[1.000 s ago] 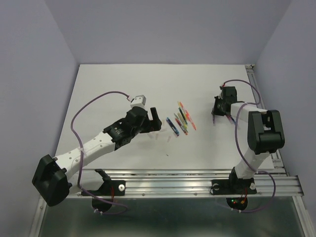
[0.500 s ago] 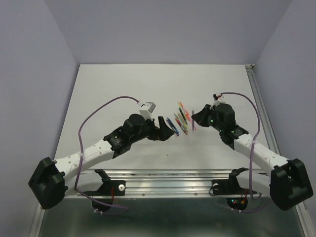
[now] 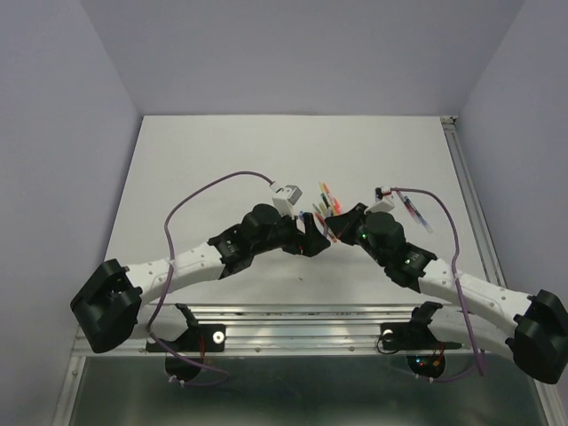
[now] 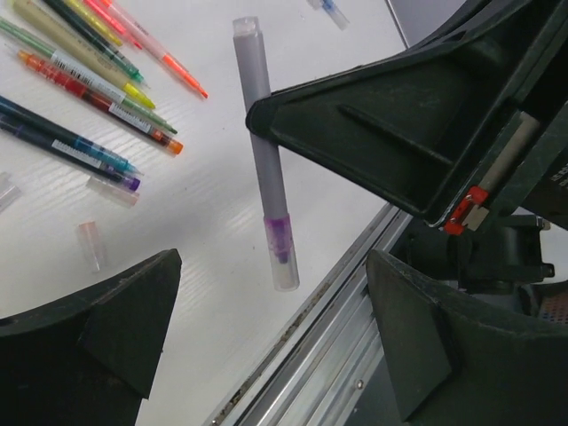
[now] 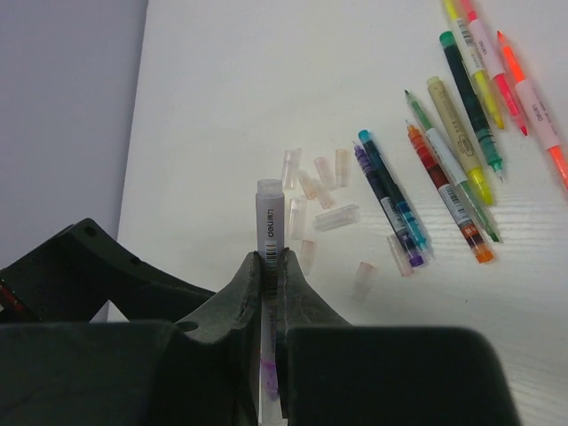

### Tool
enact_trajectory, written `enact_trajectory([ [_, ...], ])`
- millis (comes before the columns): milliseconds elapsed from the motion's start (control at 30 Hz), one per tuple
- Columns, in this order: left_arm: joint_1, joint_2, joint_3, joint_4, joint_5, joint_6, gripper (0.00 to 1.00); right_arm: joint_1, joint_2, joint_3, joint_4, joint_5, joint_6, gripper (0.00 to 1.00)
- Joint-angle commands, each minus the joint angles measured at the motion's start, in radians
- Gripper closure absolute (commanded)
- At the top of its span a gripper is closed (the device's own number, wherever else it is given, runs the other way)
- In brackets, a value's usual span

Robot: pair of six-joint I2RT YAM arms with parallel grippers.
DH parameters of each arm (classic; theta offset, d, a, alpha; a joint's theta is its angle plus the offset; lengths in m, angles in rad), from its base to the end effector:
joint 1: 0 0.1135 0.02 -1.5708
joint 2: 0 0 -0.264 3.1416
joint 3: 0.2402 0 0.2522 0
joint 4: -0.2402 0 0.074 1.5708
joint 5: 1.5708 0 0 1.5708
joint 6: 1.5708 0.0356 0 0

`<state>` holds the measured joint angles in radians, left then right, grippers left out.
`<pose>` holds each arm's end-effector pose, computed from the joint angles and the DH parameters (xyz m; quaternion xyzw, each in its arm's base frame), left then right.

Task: Open the pen caps

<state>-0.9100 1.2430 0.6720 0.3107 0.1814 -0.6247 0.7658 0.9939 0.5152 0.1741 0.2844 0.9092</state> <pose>0.1661 -0.2241 0.2535 0.1669 0.7738 -0.4730 0.3869 0.1686 0.1482 0.2428 0.1408 0.7900 0.3587 0.4769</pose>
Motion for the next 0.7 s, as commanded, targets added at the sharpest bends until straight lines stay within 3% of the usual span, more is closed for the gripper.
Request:
enact_trajectory([
  [0,-0.007,0.016,0.078,0.071,0.006,0.036,0.04,0.021,0.006,0.071,-0.001,0.11,0.065,0.99],
  [200,-0.009,0.05,0.097,0.073,0.021,0.039,0.07,0.032,-0.008,0.065,0.03,0.167,0.112,0.99],
  [400,-0.012,0.078,0.113,0.076,0.036,0.046,0.12,0.032,0.02,0.082,0.061,0.121,0.117,0.99],
  [567,-0.012,0.108,0.138,0.074,0.065,0.057,0.26,0.032,0.023,0.085,0.084,0.125,0.125,0.99],
  [633,-0.012,0.111,0.141,0.076,0.069,0.057,0.35,0.032,0.025,0.089,0.085,0.124,0.122,0.99],
  [667,-0.012,0.111,0.14,0.074,0.07,0.057,0.44,0.033,0.026,0.095,0.084,0.125,0.116,0.99],
])
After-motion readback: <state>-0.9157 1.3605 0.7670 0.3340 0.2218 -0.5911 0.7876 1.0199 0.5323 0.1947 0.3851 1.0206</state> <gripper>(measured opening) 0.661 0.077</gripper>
